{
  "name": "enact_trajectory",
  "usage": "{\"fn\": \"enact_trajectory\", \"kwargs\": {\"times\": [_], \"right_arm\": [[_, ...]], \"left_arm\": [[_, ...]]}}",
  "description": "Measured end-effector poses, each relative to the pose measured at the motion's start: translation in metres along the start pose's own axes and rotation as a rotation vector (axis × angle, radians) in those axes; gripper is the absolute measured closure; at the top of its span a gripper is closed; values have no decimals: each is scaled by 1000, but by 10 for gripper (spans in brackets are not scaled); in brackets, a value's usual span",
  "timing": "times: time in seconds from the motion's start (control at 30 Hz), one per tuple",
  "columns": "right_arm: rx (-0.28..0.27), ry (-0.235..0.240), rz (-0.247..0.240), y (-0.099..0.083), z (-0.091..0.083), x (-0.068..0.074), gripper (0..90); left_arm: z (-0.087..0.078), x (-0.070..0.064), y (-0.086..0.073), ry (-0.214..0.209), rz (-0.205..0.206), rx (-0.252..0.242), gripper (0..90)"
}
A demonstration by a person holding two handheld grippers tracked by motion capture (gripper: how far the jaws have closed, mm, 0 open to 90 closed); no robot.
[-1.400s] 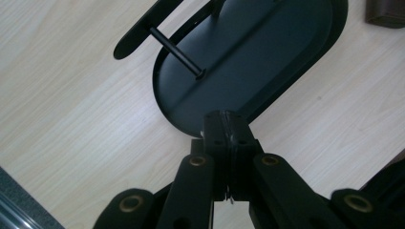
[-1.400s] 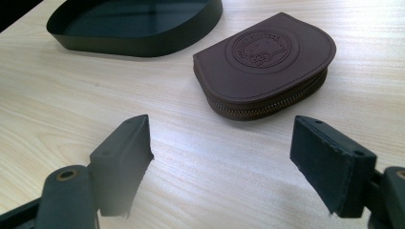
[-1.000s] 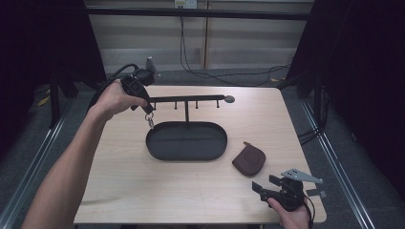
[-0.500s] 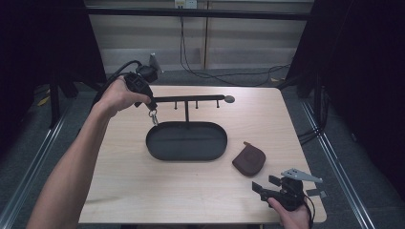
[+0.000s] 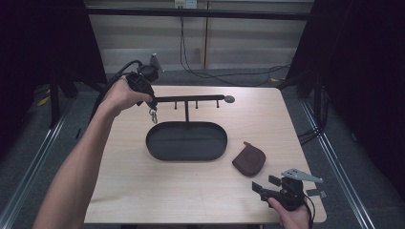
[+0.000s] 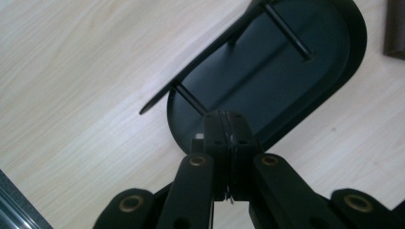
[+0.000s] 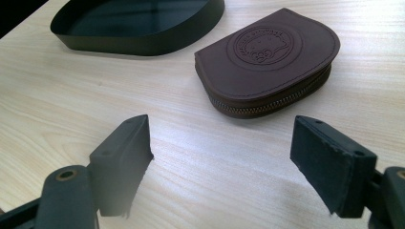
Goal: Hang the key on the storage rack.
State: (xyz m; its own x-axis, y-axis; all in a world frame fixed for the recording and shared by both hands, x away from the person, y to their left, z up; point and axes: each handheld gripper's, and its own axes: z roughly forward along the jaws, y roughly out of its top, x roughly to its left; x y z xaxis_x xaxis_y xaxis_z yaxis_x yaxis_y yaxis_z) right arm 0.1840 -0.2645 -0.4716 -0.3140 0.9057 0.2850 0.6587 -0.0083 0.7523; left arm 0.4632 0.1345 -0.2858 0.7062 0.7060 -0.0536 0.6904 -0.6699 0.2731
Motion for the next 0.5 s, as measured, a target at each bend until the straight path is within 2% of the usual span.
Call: {"fn": "enact_trajectory", "kwargs": {"times": [0.07, 0.23, 0.3, 0.47, 0.5], "right_arm": [[3, 0, 3, 0, 0, 0, 216], [3, 3, -4, 0, 0, 1, 215], [3, 2, 1, 0, 0, 1, 216], [7, 4, -5, 0, 1, 1, 216], [6, 3, -5, 0, 1, 1, 216]], "left_arm": [[3, -2, 1, 33, 8, -12, 895], [6, 0, 3, 43, 2, -2, 894], [6, 1, 2, 54, -4, -12, 892], [6, 5, -2, 38, -25, -23, 872], [6, 5, -2, 38, -19, -10, 871]]}}
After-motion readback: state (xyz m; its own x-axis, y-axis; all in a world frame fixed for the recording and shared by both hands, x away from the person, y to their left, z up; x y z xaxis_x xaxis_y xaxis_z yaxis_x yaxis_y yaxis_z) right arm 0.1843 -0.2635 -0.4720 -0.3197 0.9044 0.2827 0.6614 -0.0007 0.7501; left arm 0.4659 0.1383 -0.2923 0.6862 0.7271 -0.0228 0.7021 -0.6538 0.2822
